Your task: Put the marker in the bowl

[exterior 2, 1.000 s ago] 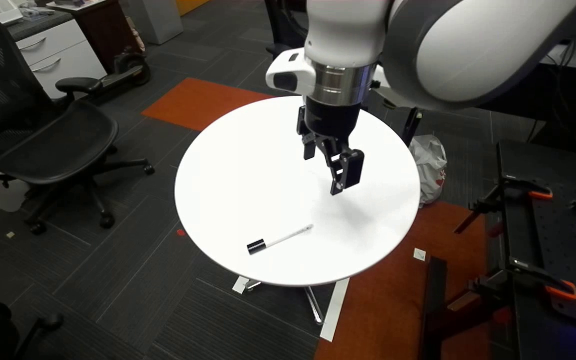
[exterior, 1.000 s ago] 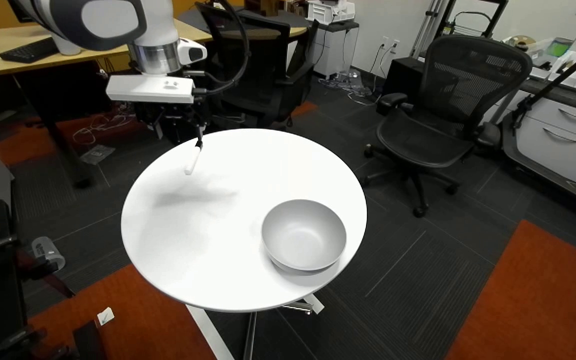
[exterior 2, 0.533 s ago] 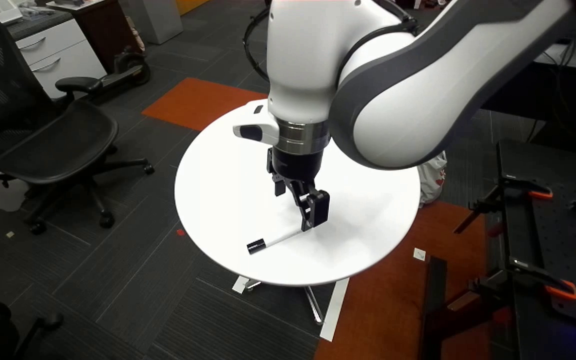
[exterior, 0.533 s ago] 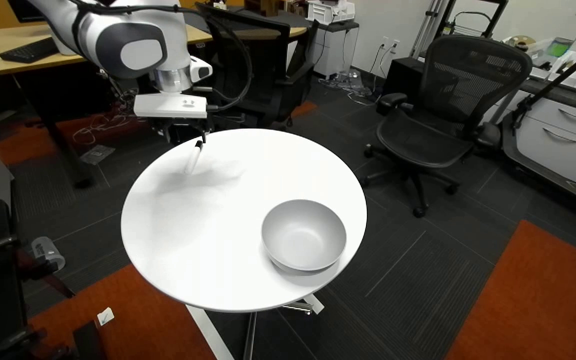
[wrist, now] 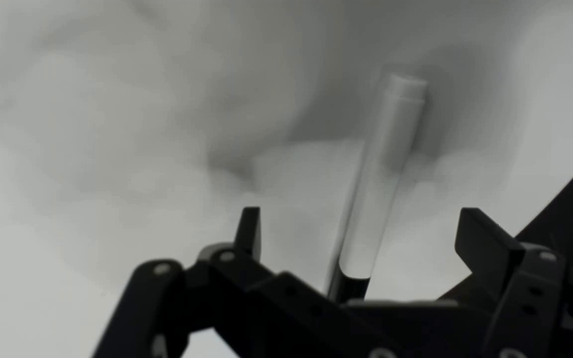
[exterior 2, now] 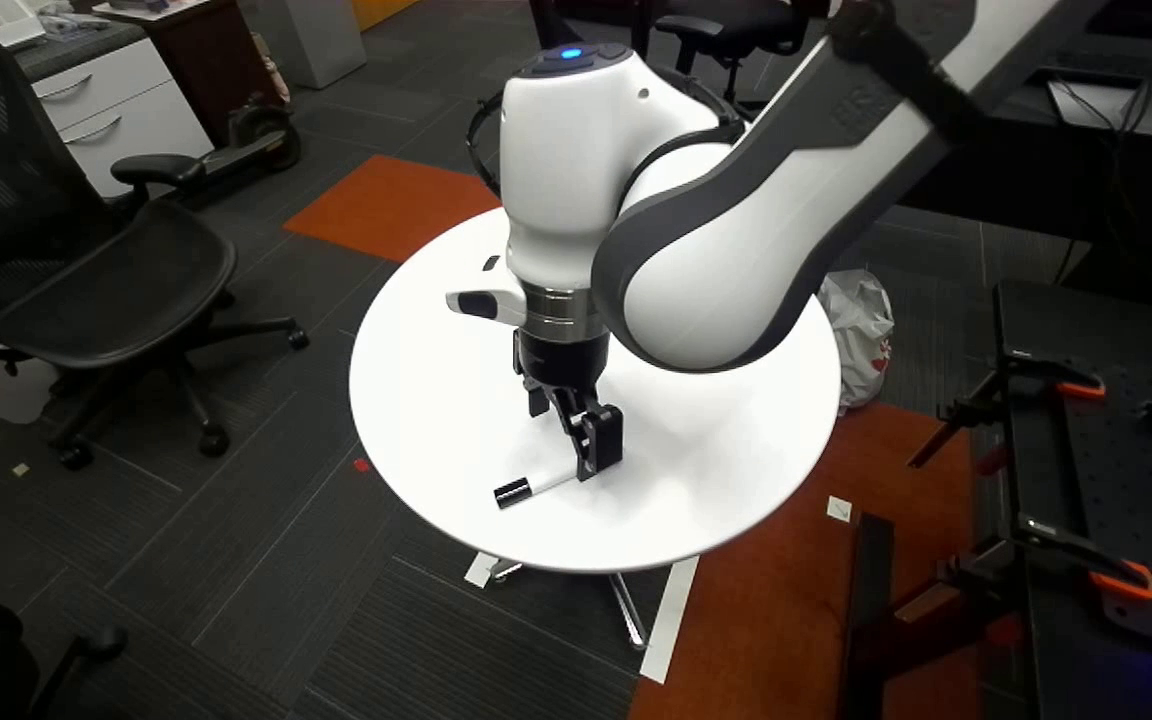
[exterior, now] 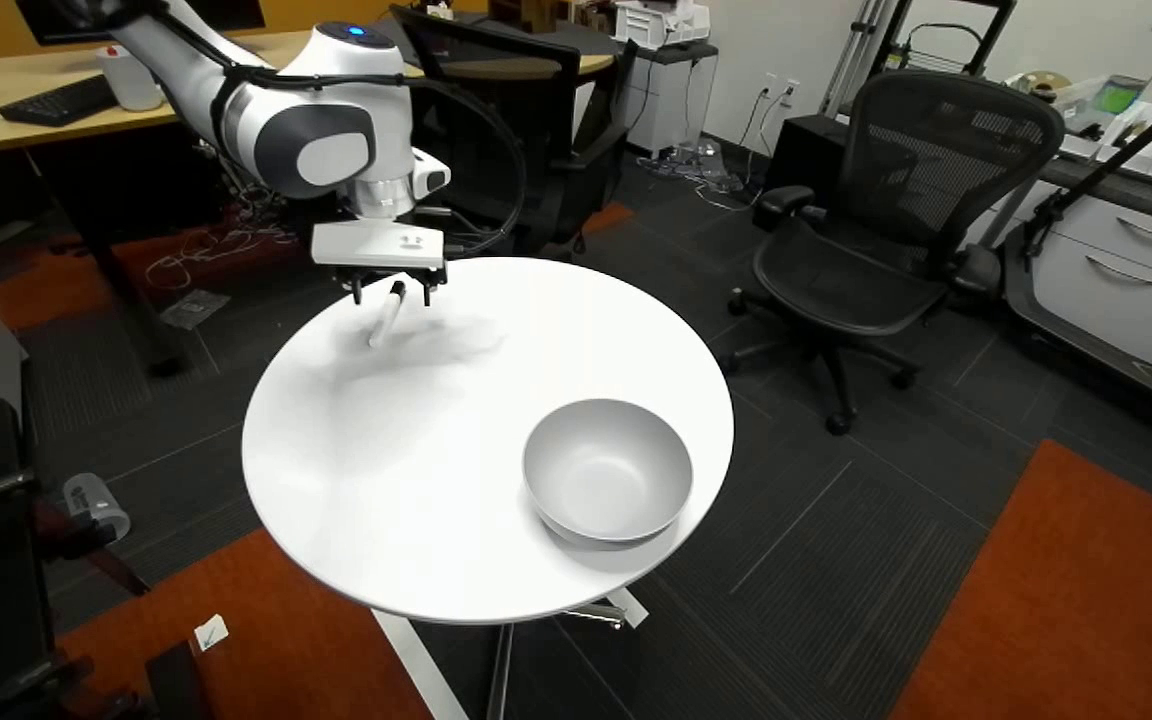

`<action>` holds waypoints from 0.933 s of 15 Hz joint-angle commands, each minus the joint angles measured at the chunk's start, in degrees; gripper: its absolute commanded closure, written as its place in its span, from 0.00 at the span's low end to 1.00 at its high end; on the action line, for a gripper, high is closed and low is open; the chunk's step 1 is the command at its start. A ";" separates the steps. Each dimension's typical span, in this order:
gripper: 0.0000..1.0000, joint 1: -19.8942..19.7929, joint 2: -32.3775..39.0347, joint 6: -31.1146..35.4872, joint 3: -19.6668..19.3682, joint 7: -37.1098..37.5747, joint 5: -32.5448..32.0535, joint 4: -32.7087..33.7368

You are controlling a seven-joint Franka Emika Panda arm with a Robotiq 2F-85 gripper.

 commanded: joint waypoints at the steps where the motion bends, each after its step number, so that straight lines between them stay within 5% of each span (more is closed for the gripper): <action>1: 0.00 -0.75 2.94 -1.37 1.10 -0.48 -1.61 3.26; 4: 0.00 -0.50 4.16 -1.45 0.97 -0.16 -2.87 4.08; 5: 0.25 -0.43 4.45 -1.44 0.89 -0.08 -3.25 4.26; 7: 0.34 -0.39 4.85 -1.39 0.83 0.16 -3.62 4.60; 14: 0.88 -0.61 5.15 -1.77 0.97 0.21 -3.94 5.88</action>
